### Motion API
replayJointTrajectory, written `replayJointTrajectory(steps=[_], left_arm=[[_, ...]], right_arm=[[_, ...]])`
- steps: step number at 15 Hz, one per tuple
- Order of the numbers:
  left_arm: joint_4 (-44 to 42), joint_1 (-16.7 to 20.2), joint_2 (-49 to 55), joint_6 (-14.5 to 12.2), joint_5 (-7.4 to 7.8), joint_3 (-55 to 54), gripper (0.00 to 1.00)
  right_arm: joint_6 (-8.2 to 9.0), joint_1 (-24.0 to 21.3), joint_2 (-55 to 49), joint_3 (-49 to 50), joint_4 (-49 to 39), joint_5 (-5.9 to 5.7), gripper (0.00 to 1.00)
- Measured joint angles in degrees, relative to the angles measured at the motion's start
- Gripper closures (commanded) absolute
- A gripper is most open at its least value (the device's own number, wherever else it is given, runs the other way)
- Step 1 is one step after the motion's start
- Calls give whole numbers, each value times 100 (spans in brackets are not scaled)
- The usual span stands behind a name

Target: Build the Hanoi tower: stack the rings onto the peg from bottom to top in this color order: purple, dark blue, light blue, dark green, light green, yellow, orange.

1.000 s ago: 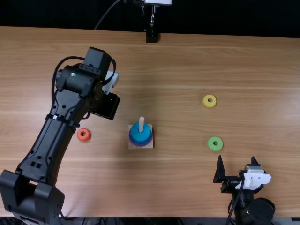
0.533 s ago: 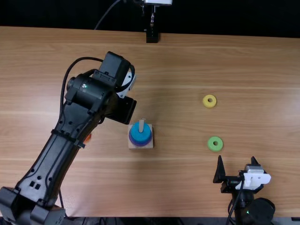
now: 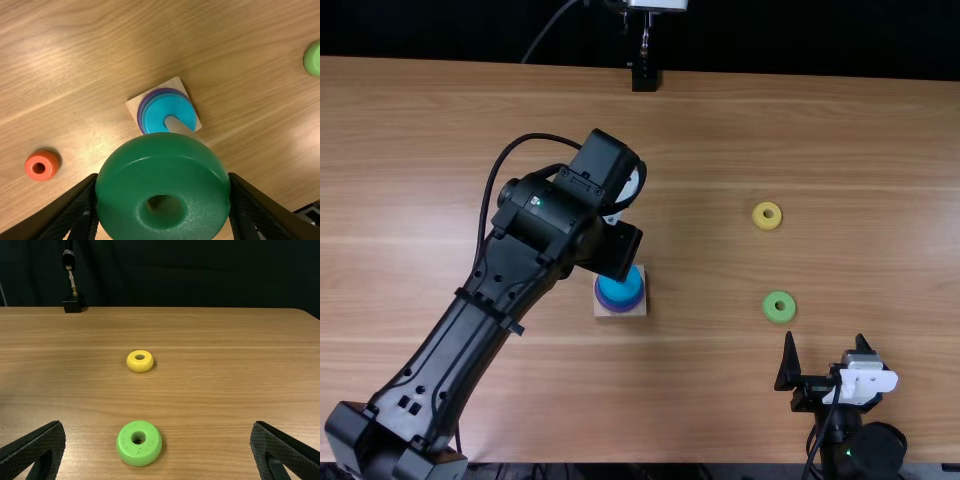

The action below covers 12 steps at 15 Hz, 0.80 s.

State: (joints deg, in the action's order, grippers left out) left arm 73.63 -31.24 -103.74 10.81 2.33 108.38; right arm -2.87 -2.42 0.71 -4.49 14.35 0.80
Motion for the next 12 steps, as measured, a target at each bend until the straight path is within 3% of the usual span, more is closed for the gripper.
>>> replayJointTrajectory(steps=[11,12], left_arm=[[-83,-181,-254,17,4,0,100],[-109,-181,-317,20,55,0,100]], right_arm=[[0,0,2,0,2,0,0],[-2,0,2,0,0,-2,0]])
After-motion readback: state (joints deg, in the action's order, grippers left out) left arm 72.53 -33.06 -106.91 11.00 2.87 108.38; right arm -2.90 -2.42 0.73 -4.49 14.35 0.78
